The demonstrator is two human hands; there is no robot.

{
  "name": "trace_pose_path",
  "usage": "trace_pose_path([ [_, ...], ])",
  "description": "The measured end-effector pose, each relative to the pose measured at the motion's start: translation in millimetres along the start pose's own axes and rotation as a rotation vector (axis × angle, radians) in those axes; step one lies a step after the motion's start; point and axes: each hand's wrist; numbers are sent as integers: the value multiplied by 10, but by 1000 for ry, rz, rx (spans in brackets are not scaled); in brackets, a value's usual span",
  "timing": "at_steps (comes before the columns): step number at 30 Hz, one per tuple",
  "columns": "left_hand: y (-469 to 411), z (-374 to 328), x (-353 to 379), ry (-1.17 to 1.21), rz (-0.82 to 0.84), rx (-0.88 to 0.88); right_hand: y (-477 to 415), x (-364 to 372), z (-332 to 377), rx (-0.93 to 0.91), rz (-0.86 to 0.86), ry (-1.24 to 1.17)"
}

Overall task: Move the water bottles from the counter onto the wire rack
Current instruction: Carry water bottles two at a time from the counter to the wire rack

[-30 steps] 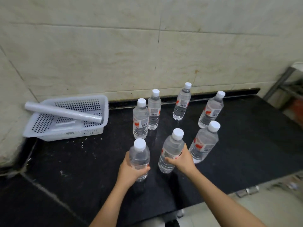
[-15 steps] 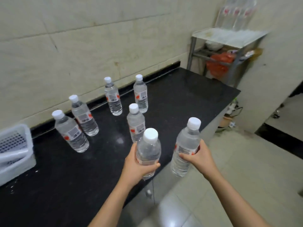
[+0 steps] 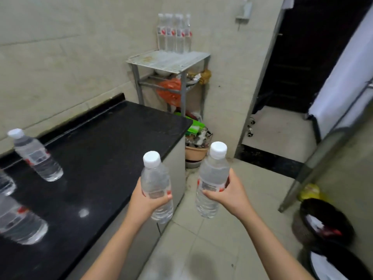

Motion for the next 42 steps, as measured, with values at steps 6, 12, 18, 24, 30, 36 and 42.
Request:
trace_pose_path([
  [6,-466,-35,564,-54,75,-3,-410,-508,-270,69,-107,-11],
  [12,-1135,19,1023,-32,84,-41,-1187,-853,-466,110,-85,55],
  [18,-2259,-144,1532,14,59,-31,-2210,-1254,-413,93,-37,125],
  [24,-3148,-418,2021,80,96,14,-3028,-1633,-438,88,-56,159],
  [30,-3736,-521,2476,121,98,52,-3755,-1930,-659,102,8,126],
  [36,-4411,-680,2869,130,-39,75,-4901,-2312,-847,49,143,102],
  [42,-4919,-1154,3139,250,-255,110,-6094,-2572,-666,-74,262,36],
])
Point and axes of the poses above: each hand's wrist, its own y-axis away from the middle knuckle, its own x-axis out of the palm, z = x × y, and after that the axes turned 1 degree about z, right-handed
